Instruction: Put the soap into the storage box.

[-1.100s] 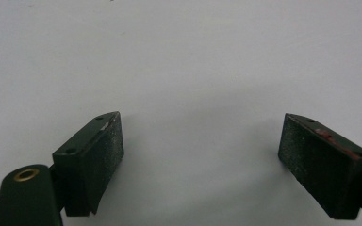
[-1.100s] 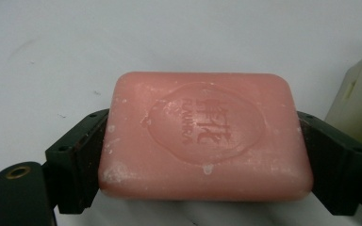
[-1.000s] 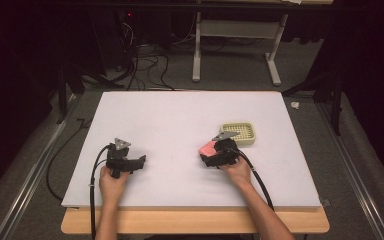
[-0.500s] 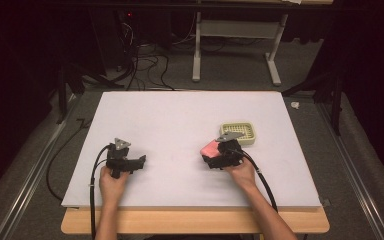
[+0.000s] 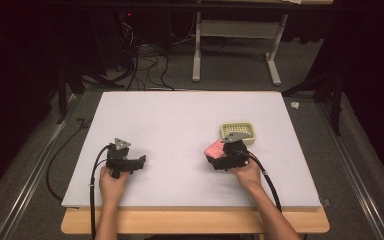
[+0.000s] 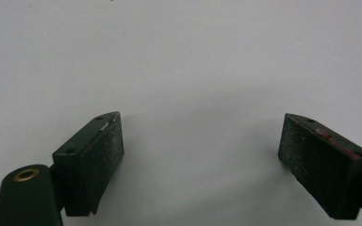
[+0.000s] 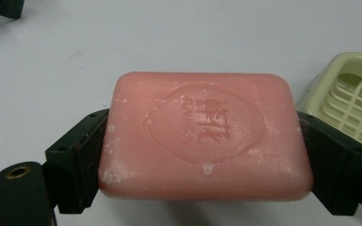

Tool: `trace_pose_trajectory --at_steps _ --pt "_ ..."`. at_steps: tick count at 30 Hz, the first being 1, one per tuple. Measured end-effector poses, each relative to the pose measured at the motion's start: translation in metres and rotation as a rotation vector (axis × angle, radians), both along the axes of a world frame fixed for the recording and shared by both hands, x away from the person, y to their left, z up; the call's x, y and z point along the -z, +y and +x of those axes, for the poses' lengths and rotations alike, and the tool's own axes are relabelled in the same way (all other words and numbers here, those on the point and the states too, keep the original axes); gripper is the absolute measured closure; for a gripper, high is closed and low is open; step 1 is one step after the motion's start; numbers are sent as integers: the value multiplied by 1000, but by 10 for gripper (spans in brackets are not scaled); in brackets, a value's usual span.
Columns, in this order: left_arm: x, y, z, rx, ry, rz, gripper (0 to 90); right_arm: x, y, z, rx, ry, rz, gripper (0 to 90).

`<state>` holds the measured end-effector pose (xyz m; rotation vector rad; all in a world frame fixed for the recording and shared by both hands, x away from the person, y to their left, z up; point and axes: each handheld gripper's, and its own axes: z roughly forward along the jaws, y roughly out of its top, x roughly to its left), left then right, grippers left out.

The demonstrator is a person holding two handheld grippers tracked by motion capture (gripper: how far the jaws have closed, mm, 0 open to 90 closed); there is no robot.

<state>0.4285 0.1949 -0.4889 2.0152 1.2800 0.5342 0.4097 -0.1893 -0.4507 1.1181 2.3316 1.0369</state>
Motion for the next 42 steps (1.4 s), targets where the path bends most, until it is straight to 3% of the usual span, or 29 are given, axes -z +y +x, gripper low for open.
trace_pose_trajectory --at_steps 7,17,42 --pt "0 0 0 0 0 0 151 -6 -11 -6 11 -20 -16 139" --pt "0 0 0 0 0 0 151 -8 -34 -13 59 -27 1 139" --pt "0 0 0 1 1 1 151 -19 -79 -9 186 -39 44 139"
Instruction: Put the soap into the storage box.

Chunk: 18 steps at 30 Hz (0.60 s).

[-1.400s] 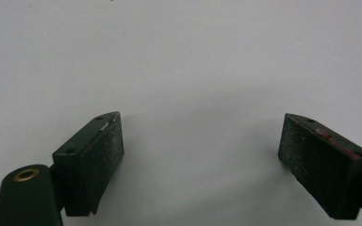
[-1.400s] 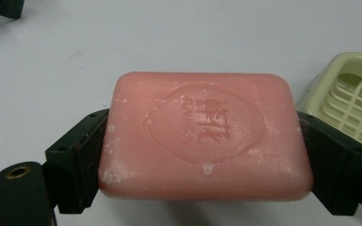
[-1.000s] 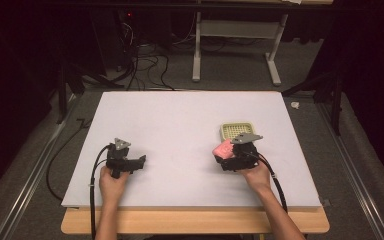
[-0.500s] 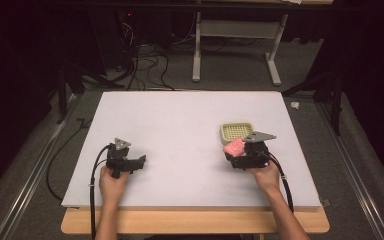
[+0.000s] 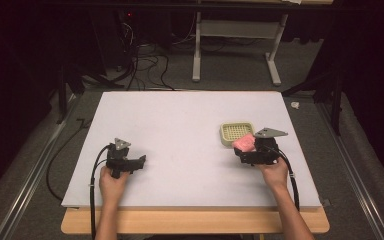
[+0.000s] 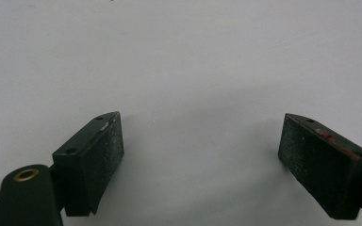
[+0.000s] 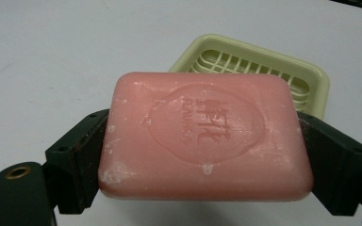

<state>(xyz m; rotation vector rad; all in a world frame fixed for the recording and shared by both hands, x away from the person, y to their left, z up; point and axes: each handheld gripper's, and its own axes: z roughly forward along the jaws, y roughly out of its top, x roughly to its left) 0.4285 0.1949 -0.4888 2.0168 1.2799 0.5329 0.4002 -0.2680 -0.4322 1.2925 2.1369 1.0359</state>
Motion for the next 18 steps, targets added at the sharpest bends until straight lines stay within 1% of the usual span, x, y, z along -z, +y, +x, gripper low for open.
trace_pose_trajectory --at_steps 7,18 --pt "0 0 0 -1 -1 0 151 -2 -8 7 28 14 10 138" --pt "0 0 0 0 0 0 151 -7 -11 22 50 30 9 139"
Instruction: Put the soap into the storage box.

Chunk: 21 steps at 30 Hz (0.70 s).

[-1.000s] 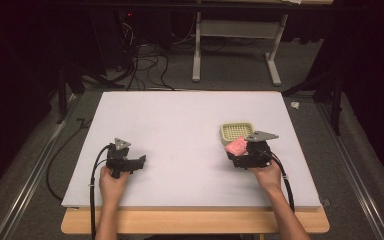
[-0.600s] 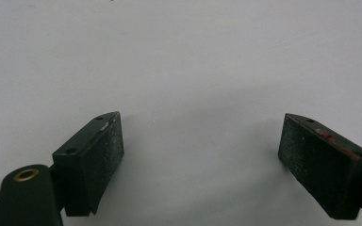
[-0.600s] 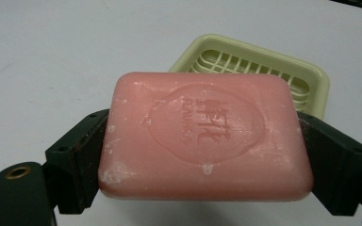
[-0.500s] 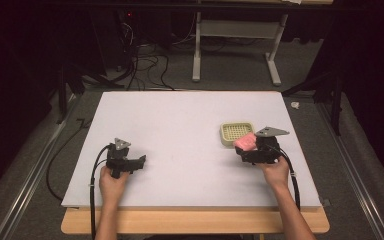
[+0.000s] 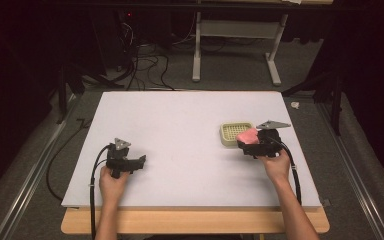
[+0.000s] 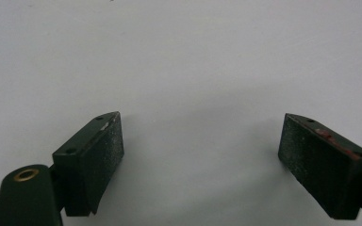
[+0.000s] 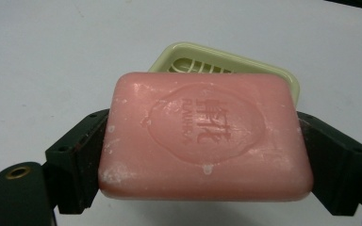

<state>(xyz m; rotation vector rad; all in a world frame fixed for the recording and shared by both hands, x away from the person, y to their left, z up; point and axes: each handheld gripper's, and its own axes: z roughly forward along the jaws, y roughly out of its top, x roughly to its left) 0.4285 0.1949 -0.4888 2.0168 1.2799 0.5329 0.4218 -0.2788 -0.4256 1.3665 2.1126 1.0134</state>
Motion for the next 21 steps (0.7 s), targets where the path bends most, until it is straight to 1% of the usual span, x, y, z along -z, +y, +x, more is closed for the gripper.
trace_pose_trajectory --at_steps 1,2,4,7,8,12,13,14,21 --pt "0 0 0 -1 -1 0 151 -1 0 1 1 0 -1 139" --pt "0 0 0 -1 -1 0 151 -1 0 4 1 2 8 139" --pt "0 0 0 -1 -1 0 151 -1 0 5 3 5 7 139" --pt "0 0 0 -1 -1 0 151 -1 3 11 3 13 -3 139" --pt "0 0 0 -1 -1 0 151 -1 5 15 1 18 -9 138" --pt "0 0 0 -1 -2 0 151 0 7 19 0 21 -5 139" --pt "0 0 0 -2 -2 -2 151 0 8 20 1 27 -5 138" --pt "0 0 0 -1 -1 0 151 2 10 24 3 34 -14 138" --pt "0 0 0 -1 -1 0 151 2 16 33 8 44 -22 138"
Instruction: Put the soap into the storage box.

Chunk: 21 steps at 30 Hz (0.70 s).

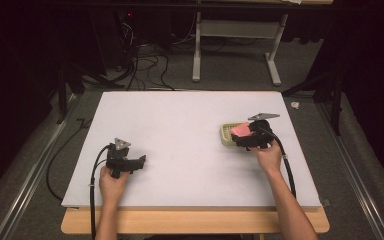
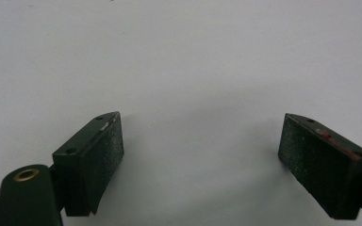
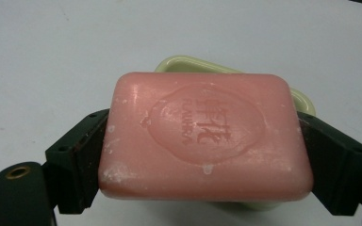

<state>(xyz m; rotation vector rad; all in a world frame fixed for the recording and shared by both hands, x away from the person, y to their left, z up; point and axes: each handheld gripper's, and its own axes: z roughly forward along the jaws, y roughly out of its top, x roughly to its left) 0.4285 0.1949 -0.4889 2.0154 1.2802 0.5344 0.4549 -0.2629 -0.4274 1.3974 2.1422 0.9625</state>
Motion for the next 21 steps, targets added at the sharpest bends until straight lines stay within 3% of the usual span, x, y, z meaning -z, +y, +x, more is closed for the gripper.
trace_pose_trajectory --at_steps 4,11,21 --pt "0 0 0 0 0 0 151 3 2 6 10 15 6 138" --pt "0 0 0 -1 -1 -2 151 7 9 16 13 45 -28 138" --pt "0 0 0 -1 -1 -2 151 12 12 26 35 78 -22 138"
